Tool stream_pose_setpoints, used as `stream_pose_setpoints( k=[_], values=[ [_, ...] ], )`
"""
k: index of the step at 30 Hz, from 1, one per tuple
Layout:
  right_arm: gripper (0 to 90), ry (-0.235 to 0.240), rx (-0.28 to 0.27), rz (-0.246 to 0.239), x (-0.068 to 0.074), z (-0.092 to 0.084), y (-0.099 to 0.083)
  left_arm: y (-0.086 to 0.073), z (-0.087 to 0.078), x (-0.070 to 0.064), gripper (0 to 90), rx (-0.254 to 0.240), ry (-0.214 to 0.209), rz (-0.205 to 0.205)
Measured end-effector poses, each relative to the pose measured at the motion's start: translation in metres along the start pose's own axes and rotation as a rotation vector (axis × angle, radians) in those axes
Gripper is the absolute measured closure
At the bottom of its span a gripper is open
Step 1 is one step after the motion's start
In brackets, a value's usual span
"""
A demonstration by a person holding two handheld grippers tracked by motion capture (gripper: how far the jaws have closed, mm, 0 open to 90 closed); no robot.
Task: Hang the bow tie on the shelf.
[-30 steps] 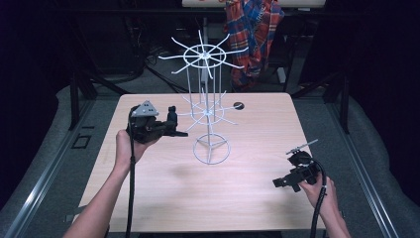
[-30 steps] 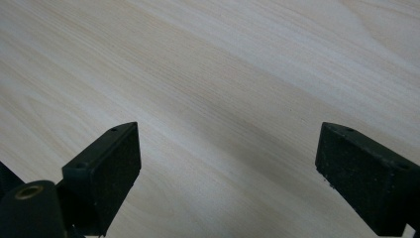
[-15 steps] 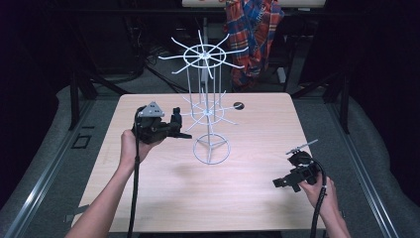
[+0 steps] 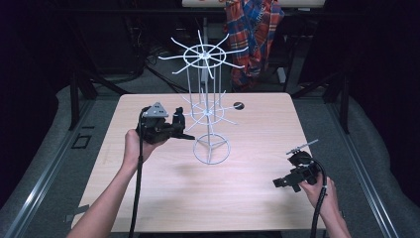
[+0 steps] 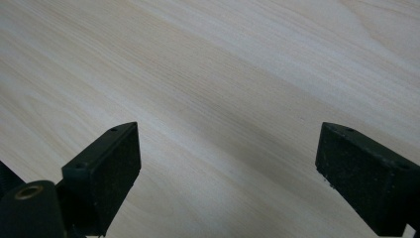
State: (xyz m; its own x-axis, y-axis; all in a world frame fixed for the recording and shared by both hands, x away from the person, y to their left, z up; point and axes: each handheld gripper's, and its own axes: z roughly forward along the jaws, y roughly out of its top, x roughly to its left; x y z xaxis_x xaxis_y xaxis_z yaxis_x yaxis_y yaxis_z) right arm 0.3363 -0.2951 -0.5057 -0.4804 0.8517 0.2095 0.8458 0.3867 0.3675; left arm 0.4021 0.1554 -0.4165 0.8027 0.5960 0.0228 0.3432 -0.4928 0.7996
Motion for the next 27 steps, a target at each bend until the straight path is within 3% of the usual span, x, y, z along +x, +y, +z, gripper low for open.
stream_pose_setpoints(
  k=[11,27],
  values=[
    [10.0,-0.005,0.004,-0.001,0.000,-0.001,0.000,0.001,0.010,-0.001,89.1,0.014,-0.012,0.009],
    [10.0,-0.003,-0.003,0.002,-0.001,0.000,-0.001,-0.005,0.019,0.002,89.2,0.035,-0.014,-0.012]
  ],
)
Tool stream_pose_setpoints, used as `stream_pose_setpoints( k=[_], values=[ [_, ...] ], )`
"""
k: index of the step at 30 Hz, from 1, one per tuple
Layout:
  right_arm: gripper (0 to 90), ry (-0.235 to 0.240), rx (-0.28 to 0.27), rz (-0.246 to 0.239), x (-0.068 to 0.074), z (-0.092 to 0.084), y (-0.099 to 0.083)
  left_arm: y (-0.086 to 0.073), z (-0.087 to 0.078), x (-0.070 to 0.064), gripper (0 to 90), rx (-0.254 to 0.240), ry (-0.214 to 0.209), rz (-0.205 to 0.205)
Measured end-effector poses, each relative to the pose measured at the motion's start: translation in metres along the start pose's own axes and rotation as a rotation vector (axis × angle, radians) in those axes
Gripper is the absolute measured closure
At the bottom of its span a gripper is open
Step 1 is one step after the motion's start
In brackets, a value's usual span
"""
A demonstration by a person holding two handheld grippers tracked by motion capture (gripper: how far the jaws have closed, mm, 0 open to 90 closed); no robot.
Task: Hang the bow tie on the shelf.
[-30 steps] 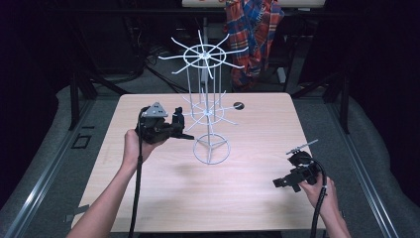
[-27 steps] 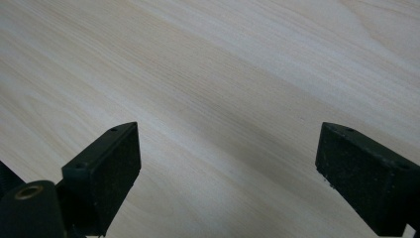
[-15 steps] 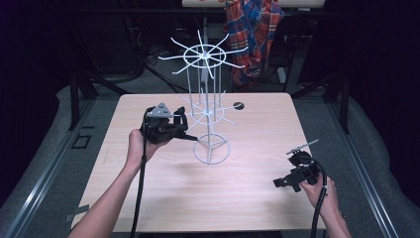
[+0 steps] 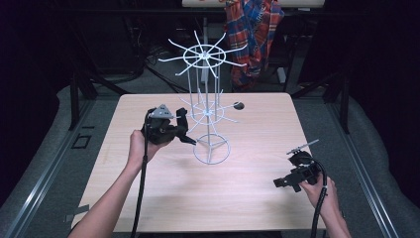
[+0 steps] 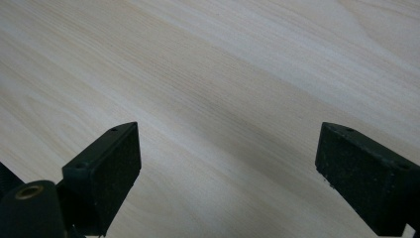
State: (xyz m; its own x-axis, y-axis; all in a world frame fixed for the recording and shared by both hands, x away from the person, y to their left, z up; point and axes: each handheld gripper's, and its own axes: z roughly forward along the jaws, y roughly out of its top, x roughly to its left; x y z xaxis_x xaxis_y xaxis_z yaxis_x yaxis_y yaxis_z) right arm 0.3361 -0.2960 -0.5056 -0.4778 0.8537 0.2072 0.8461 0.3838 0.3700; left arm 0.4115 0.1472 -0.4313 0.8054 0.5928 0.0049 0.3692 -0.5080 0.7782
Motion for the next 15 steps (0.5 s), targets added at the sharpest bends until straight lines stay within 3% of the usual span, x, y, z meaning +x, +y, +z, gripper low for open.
stream_pose_setpoints(
  k=[15],
  values=[
    [10.0,-0.001,0.001,0.002,-0.0002,0.0007,-0.0002,-0.0030,0.0096,0.0047,89.2,0.019,0.005,-0.012]
  ],
)
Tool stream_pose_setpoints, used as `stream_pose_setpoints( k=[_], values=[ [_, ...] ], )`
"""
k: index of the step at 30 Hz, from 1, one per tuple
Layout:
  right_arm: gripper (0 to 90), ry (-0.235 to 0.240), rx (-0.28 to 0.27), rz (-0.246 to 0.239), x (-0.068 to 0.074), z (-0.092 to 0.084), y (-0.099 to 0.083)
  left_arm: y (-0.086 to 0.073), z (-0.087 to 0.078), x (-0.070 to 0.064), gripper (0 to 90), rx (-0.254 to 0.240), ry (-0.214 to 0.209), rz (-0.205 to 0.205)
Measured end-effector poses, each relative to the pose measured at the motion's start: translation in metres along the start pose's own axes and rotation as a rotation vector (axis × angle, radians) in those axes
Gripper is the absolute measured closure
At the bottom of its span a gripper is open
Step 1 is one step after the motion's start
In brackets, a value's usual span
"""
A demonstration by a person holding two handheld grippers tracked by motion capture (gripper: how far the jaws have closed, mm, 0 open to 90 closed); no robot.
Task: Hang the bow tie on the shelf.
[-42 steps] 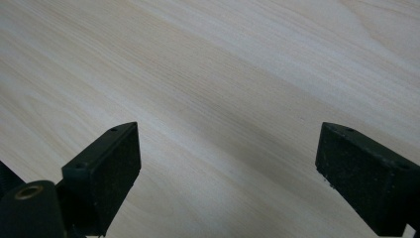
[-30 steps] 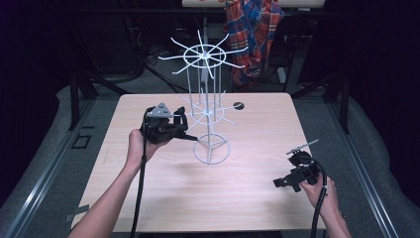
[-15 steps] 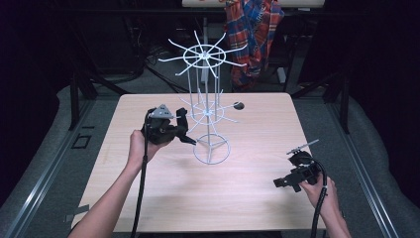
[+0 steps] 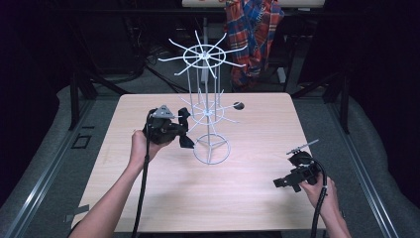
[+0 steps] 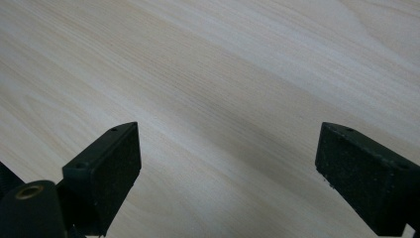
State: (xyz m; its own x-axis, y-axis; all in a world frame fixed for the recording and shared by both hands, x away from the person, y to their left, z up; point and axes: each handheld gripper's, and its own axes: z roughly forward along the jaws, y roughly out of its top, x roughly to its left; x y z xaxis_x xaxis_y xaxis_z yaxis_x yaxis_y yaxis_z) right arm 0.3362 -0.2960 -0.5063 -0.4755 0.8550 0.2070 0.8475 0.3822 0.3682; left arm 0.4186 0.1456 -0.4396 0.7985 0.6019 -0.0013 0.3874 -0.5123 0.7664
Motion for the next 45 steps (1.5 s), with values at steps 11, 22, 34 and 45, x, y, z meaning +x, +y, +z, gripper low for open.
stream_pose_setpoints(
  k=[11,22,34,45],
  values=[
    [10.1,0.001,-0.004,0.004,0.000,0.000,0.000,-0.003,-0.001,0.006,88.2,-0.008,0.030,-0.029],
    [10.1,0.011,-0.008,0.006,0.000,0.000,0.000,-0.004,0.001,0.008,87.3,-0.001,0.036,-0.038],
    [10.0,0.010,-0.012,0.006,0.001,-0.001,0.000,-0.005,-0.006,0.009,70.5,-0.017,0.046,-0.051],
    [9.9,0.004,-0.014,0.003,0.002,-0.002,0.000,-0.007,-0.022,0.009,38.2,0.037,0.054,-0.083]
  ],
)
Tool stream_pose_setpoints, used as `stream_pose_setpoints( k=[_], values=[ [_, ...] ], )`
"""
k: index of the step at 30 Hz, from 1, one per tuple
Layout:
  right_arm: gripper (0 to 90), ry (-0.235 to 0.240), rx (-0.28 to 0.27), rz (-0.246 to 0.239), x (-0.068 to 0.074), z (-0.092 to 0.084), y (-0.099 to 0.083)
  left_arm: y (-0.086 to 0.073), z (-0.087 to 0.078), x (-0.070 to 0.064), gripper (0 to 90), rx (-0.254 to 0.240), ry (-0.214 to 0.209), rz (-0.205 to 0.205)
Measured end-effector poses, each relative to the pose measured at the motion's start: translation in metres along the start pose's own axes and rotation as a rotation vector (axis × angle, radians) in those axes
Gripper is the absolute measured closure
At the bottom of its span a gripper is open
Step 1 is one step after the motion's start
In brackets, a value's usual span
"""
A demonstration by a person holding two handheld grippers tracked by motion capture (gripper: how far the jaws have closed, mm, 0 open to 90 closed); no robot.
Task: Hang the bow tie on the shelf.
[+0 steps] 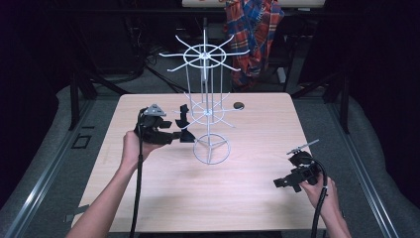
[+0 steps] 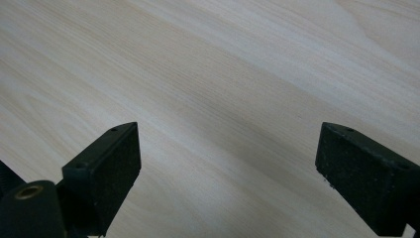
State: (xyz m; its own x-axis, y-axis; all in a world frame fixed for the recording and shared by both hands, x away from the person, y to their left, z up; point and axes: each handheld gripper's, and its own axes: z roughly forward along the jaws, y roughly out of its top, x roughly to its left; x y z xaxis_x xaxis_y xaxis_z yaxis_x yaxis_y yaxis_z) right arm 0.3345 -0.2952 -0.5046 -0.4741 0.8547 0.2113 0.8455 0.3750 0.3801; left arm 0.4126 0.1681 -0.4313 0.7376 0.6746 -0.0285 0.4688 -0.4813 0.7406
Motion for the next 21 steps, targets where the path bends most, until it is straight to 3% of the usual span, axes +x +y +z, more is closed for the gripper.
stream_pose_setpoints(
  k=[4,6,8,16,21],
  values=[
    [9.9,0.004,0.007,-0.003,0.000,0.000,0.001,-0.003,-0.003,0.001,29.4,0.026,0.026,-0.002],
    [9.9,0.002,0.008,-0.007,0.001,0.000,0.001,-0.008,-0.006,0.001,25.9,0.060,0.072,0.002],
    [9.9,0.001,0.006,-0.006,0.002,0.000,0.001,-0.011,-0.009,0.001,21.6,0.078,0.089,-0.003],
    [10.0,-0.011,0.029,-0.025,0.004,0.002,0.003,-0.022,-0.029,-0.008,8.9,0.105,0.104,0.013],
    [10.1,-0.024,0.036,-0.036,0.007,0.003,0.004,-0.031,-0.034,-0.010,4.3,0.134,0.104,-0.017]
  ],
)
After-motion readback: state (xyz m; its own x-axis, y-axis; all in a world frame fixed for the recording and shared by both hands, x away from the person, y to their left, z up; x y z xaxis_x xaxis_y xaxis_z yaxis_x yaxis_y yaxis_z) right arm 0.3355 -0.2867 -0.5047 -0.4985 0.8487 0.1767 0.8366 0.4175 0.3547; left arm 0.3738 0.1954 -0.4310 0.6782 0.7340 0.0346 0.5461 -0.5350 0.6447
